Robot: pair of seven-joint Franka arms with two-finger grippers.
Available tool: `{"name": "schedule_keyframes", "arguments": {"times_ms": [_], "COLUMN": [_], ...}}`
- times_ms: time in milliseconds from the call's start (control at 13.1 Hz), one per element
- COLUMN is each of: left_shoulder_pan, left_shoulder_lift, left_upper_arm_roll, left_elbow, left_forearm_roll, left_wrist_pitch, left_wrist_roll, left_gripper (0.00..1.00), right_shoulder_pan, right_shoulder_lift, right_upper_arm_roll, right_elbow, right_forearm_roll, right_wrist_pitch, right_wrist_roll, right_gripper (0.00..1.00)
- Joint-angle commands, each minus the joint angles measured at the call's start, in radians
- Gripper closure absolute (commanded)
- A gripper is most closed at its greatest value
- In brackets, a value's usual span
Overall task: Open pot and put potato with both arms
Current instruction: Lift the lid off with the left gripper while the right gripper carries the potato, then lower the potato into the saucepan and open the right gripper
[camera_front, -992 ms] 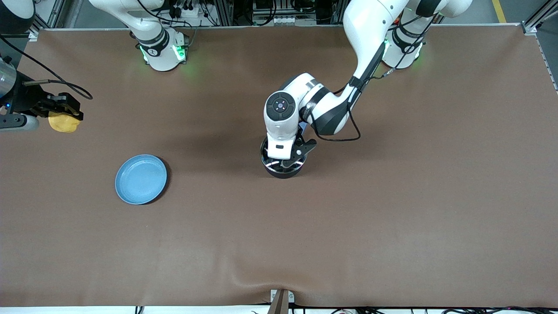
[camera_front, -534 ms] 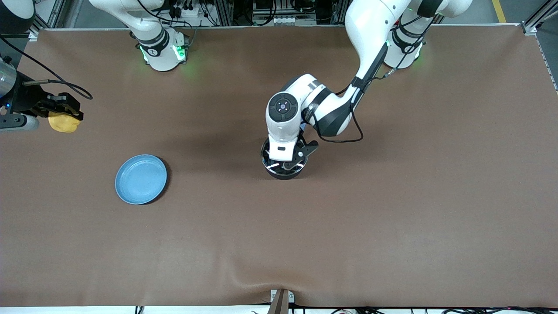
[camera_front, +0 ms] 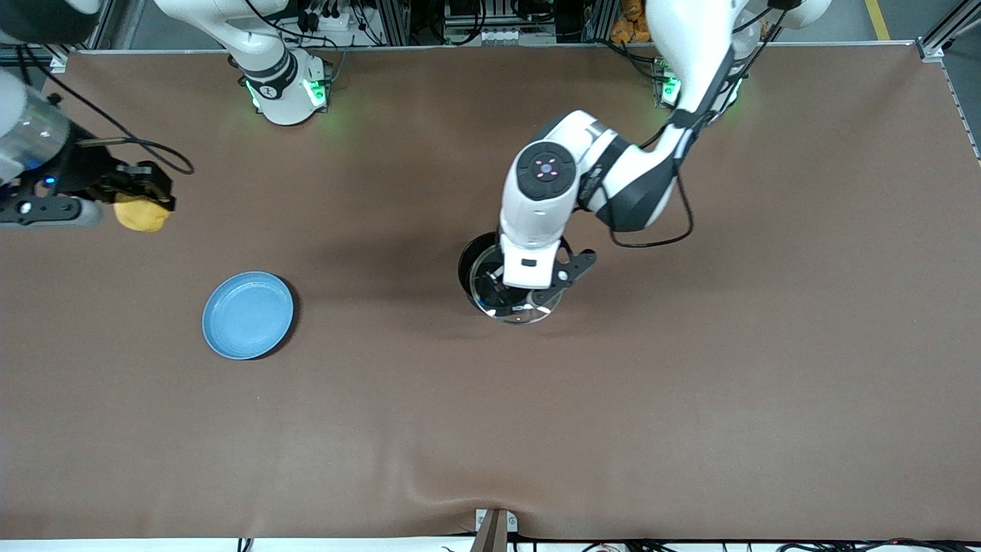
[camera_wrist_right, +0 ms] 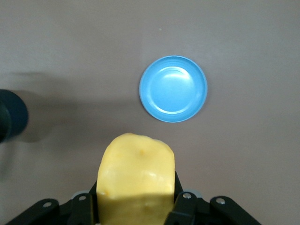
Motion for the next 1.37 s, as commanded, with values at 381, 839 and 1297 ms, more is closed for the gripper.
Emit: {"name": "schedule_keyframes", "arguments": {"times_ms": [381, 839, 1297], "left_shoulder_pan": [0.221, 0.439, 0.583], "left_shoulder_lift": [-0.149, -0.196, -0.189], "left_upper_arm_roll": [-0.001, -0.004, -0.004], "left_elbow": [-0.039, -0.125, -0.235], "left_forearm_roll": [-0.005, -0.005, -0.003], "left_wrist_pitch": [-0.119, -0.152, -0.103], "left_wrist_roll": [0.296, 0.698, 0.936], "left_gripper": [1.0, 1.0, 1.0], "right_shoulder_pan": [0.341, 0.522, 0.651], "right_shoulder_lift": [0.157, 0.407, 0.663], "right_upper_arm_roll": [0.0, 0.0, -0.003], "right_elbow": [0.029, 0.076, 0.196], "right_forearm_roll": [0.054, 0.05, 0.031], "right_wrist_pitch": [0.221, 0.505, 0.602], "right_wrist_roll": [0.453, 0.668, 0.751], "right_gripper": [1.0, 1.0, 1.0]}}
